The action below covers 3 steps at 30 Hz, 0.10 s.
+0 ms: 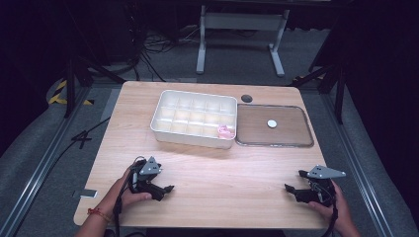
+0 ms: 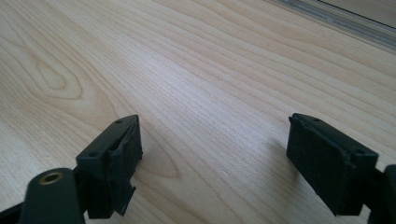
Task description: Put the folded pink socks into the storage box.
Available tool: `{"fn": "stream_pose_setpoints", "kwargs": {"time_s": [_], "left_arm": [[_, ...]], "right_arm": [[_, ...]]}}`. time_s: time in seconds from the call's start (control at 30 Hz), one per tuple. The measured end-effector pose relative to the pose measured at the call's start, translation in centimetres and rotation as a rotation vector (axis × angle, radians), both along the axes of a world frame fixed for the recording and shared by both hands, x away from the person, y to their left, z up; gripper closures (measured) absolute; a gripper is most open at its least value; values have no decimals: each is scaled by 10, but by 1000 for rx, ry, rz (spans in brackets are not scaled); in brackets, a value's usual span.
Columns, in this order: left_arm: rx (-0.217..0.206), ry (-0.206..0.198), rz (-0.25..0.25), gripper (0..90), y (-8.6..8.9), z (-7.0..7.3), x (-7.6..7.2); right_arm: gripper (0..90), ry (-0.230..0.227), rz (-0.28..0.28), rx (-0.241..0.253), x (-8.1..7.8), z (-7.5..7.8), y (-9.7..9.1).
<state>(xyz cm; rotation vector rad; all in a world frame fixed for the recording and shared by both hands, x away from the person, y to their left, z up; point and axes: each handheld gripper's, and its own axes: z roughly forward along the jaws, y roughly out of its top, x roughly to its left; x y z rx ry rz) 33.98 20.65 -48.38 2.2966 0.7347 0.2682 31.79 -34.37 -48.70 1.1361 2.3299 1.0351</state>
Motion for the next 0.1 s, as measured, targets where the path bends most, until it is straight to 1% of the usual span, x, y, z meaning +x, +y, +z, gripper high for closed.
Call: {"fn": "stream_pose_setpoints", "kwargs": {"time_s": [0.1], "left_arm": [[2, 0, 2, 71, 0, 0, 0]], "right_arm": [[187, 0, 0, 0, 0, 0, 0]]}}
